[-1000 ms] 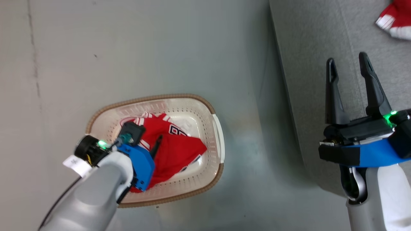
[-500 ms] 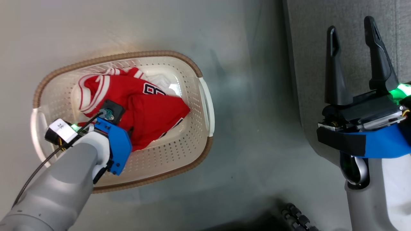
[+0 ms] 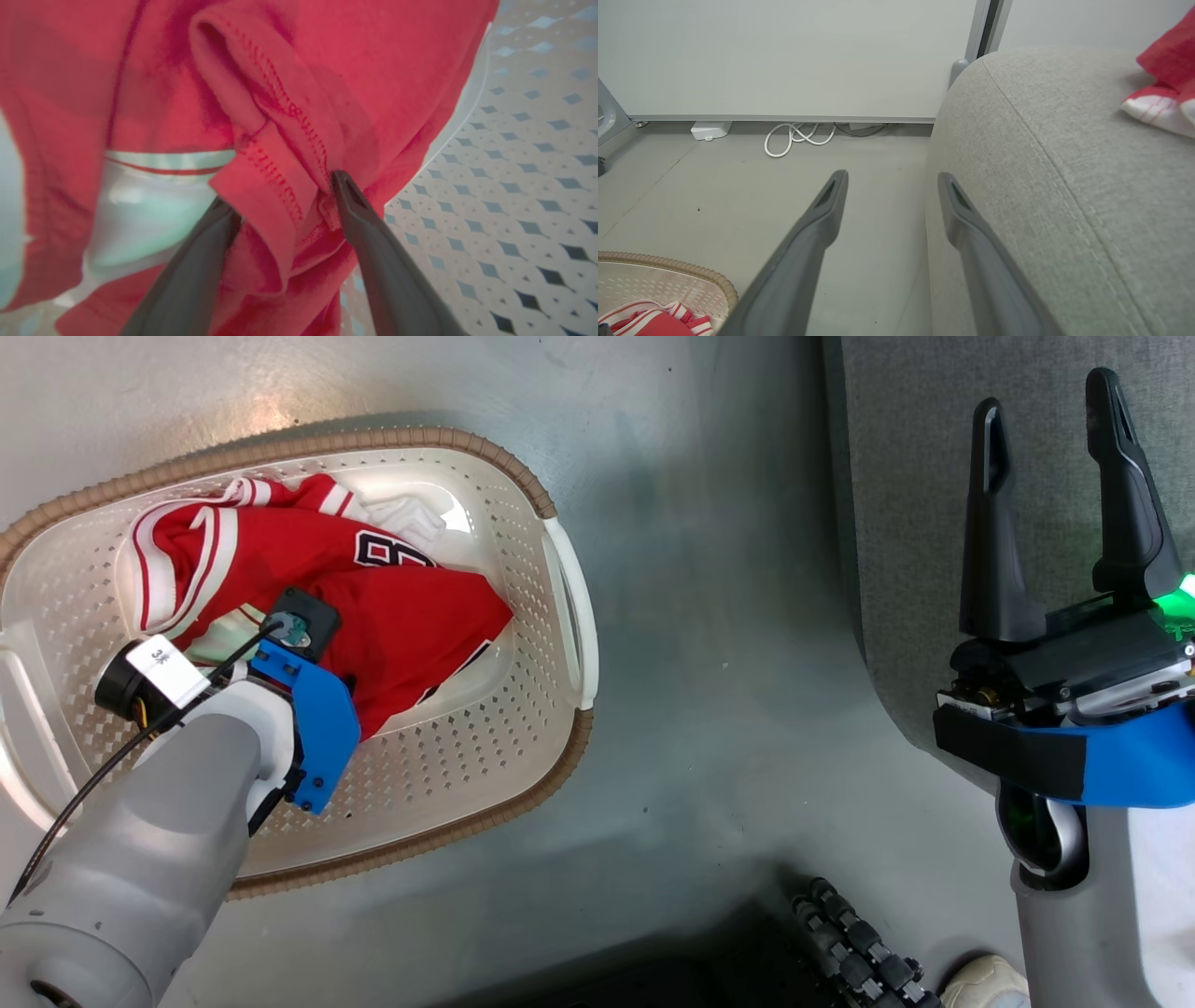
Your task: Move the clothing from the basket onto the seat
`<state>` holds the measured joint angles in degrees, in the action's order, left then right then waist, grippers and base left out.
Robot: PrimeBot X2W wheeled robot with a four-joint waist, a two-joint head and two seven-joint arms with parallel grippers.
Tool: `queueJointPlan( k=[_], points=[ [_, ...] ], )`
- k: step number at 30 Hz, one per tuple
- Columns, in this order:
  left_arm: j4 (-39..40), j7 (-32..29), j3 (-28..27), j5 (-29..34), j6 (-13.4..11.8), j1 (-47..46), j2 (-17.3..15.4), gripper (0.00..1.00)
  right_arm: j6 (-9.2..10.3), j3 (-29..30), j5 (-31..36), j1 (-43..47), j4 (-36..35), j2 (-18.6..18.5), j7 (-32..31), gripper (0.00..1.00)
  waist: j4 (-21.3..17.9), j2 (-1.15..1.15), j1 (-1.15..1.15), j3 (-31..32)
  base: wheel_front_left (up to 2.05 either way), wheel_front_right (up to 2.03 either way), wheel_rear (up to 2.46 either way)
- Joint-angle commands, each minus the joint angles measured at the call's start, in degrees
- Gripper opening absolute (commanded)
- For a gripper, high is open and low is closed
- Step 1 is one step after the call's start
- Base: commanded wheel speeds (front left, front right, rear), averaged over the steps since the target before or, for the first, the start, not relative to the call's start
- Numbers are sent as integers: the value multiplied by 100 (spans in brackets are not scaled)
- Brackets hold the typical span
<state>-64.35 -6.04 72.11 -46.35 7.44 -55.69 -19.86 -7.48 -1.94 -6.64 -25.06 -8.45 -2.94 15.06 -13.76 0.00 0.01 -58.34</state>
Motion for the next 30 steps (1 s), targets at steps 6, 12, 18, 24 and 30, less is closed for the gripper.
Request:
queueJointPlan(
  k=[6, 12, 18, 24, 30],
  points=[
    [25, 41, 90, 79, 3, -81, 42, 0, -3, 12, 1, -58, -36, 9, 18, 100, 33, 0, -1, -15, 0, 0, 0],
    [117, 222, 125, 188, 3, -85, 110, 0, -3, 37, 39, -81, 0, 9, 18, 100, 138, 0, -1, 92, 0, 0, 0],
    [252, 541, 134, 134, 3, -5, 187, 0, -3, 30, 111, -95, 57, 9, 17, 100, 249, 0, -1, 328, 0, 0, 0],
    [459, 1081, 139, -16, 3, 127, 395, 0, -3, 103, 238, -44, 141, 9, 17, 100, 463, 0, -1, 798, 0, 0, 0],
    [640, 1666, 140, -223, 3, 289, 587, 0, -3, 139, 340, 102, 264, 8, 17, 100, 691, 0, -1, 1444, 0, 0, 0]
  ],
)
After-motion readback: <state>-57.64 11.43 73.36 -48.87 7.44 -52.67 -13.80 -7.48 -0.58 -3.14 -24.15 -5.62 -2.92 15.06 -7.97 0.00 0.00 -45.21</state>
